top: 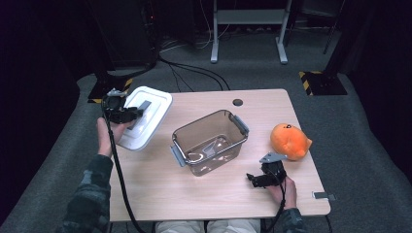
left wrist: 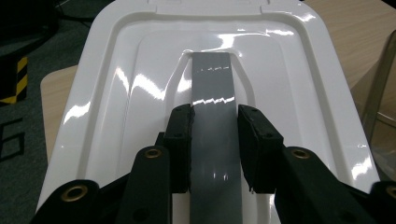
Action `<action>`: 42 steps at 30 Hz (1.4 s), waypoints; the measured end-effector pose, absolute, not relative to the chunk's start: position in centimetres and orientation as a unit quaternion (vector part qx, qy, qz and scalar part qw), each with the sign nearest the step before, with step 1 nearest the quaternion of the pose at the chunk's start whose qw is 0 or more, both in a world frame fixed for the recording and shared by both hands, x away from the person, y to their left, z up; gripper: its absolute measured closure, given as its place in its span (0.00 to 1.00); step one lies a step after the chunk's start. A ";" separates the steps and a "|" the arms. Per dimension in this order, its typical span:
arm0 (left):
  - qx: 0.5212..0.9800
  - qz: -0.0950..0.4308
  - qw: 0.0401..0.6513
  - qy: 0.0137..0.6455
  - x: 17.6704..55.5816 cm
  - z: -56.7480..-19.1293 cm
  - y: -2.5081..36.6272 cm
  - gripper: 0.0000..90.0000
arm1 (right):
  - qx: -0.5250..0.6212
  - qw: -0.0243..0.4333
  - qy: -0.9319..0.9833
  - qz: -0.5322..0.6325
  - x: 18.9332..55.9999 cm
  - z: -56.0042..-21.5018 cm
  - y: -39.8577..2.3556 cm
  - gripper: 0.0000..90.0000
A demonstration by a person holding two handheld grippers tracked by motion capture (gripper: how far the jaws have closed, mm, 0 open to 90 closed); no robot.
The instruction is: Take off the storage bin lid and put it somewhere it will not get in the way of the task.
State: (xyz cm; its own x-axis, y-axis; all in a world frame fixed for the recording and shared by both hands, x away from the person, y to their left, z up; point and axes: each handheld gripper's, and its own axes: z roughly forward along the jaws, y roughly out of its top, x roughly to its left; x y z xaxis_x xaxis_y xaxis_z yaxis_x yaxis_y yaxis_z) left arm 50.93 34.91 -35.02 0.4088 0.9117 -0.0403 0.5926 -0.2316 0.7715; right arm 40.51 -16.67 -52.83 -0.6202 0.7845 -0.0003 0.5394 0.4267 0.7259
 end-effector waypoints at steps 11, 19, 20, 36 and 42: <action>0.732 0.203 0.352 0.547 51.3 -38.0 36.9 0.74 | 0.400 0.173 0.827 0.355 40.5 -52.8 -16.7 0.09; 0.721 0.191 0.351 0.566 51.5 -39.8 37.2 0.74 | 0.400 0.173 0.827 0.355 40.5 -52.8 -16.7 0.09; 0.719 0.185 0.353 0.569 51.6 -40.0 37.3 0.74 | 0.400 0.173 0.827 0.355 40.5 -52.8 -16.7 0.09; 0.703 0.173 0.327 0.607 52.0 -44.6 37.8 0.74 | 0.403 0.174 0.826 0.354 40.5 -52.8 -16.6 0.09; 0.692 0.170 0.325 0.622 52.2 -46.0 37.8 0.74 | 0.403 0.174 0.826 0.354 40.5 -52.8 -16.6 0.09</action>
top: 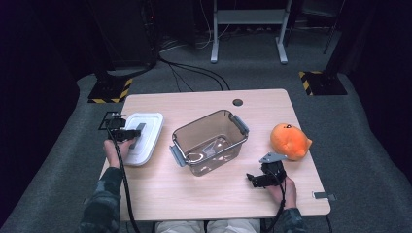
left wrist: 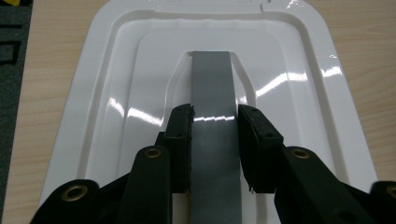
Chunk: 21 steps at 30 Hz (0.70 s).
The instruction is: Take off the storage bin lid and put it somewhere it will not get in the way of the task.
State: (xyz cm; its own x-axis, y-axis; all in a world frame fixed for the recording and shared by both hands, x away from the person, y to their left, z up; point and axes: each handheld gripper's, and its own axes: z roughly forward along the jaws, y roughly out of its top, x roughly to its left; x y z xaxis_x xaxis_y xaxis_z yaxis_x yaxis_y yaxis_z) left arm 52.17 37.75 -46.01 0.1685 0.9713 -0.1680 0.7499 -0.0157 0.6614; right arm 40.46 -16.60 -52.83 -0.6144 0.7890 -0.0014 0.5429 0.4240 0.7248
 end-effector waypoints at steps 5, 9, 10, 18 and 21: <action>0.690 0.182 0.315 0.626 52.2 -46.7 37.6 0.74 | 0.403 0.174 0.826 0.354 40.5 -52.8 -16.6 0.09; 0.681 0.185 0.310 0.637 52.2 -47.4 37.8 0.74 | 0.403 0.174 0.826 0.354 40.5 -52.8 -16.6 0.09; 0.680 0.189 0.307 0.639 52.3 -47.5 37.9 0.74 | 0.403 0.174 0.826 0.354 40.5 -52.8 -16.6 0.09; 0.672 0.186 0.297 0.652 52.4 -48.5 37.9 0.74 | 0.404 0.174 0.825 0.354 40.5 -52.8 -16.6 0.09; 0.674 0.187 0.291 0.652 52.5 -49.0 37.7 0.74 | 0.404 0.174 0.825 0.354 40.5 -52.8 -16.6 0.09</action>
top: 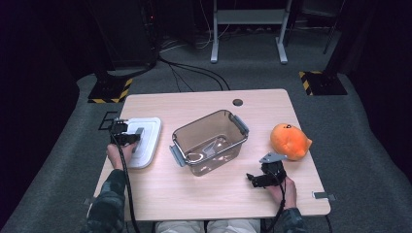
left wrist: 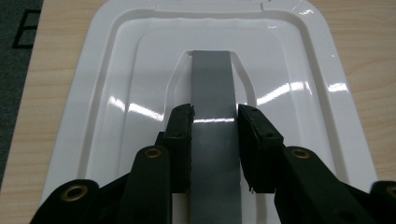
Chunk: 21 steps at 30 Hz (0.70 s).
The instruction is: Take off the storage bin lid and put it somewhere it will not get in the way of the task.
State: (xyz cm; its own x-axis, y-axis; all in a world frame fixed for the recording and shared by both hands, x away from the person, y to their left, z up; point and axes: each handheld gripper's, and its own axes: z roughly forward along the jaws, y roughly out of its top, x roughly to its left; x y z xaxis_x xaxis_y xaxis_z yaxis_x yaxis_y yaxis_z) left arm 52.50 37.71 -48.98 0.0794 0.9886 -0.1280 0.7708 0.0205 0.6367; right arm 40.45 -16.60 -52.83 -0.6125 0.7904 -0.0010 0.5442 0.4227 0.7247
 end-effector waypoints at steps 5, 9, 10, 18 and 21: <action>0.672 0.192 0.288 0.655 52.7 -49.9 37.4 0.74 | 0.403 0.175 0.826 0.354 40.5 -52.8 -16.6 0.09; 0.676 0.197 0.282 0.651 52.6 -49.9 37.2 0.74 | 0.403 0.175 0.826 0.354 40.5 -52.8 -16.6 0.09; 0.677 0.199 0.281 0.650 52.6 -49.9 37.2 0.74 | 0.402 0.175 0.826 0.354 40.5 -52.8 -16.6 0.09; 0.678 0.190 0.288 0.650 52.8 -49.9 37.1 0.53 | 0.403 0.174 0.826 0.354 40.5 -52.8 -16.6 0.09; 0.681 0.187 0.297 0.643 52.5 -49.7 37.2 0.36 | 0.402 0.175 0.826 0.354 40.5 -52.8 -16.6 0.09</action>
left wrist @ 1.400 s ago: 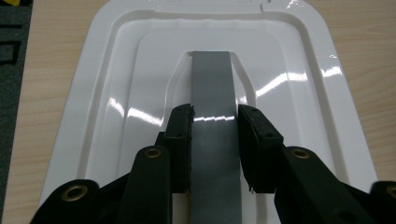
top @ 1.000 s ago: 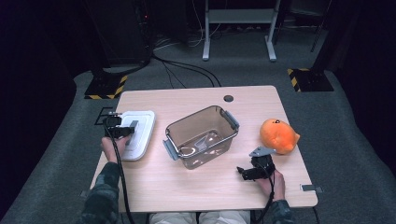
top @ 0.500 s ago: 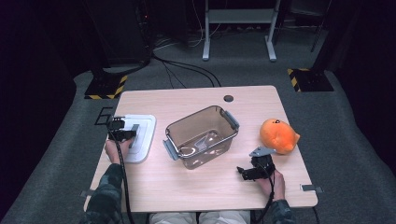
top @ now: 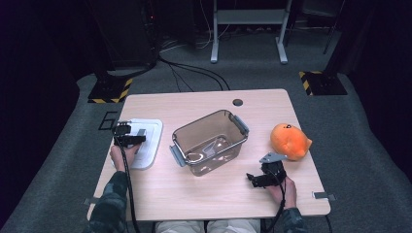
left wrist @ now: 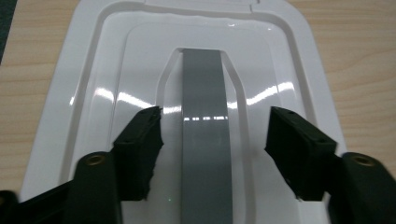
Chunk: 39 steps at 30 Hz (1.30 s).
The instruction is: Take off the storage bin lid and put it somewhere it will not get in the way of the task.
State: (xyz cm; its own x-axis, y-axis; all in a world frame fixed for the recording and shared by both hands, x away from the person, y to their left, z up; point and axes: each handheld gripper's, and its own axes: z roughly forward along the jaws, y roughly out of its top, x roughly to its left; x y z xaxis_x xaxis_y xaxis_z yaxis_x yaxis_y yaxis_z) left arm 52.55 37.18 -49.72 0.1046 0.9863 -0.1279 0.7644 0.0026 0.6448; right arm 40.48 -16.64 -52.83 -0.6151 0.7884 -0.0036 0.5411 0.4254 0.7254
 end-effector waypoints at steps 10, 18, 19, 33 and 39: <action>0.721 0.186 0.345 0.572 49.9 -47.5 36.1 0.01 | 0.403 0.175 0.826 0.354 40.5 -52.8 -16.6 0.09; 0.743 0.182 0.368 0.529 46.6 -47.1 34.5 0.00 | 0.403 0.175 0.825 0.354 40.5 -52.8 -16.6 0.09; 0.745 0.182 0.372 0.523 46.2 -47.1 34.2 0.00 | 0.403 0.175 0.825 0.354 40.5 -52.8 -16.6 0.09; 0.782 0.182 0.381 0.458 41.4 -48.5 29.9 0.00 | 0.403 0.173 0.826 0.354 40.5 -52.8 -16.6 0.09; 0.805 0.168 0.378 0.425 39.4 -49.9 27.4 0.00 | 0.401 0.170 0.828 0.353 40.5 -52.8 -16.6 0.07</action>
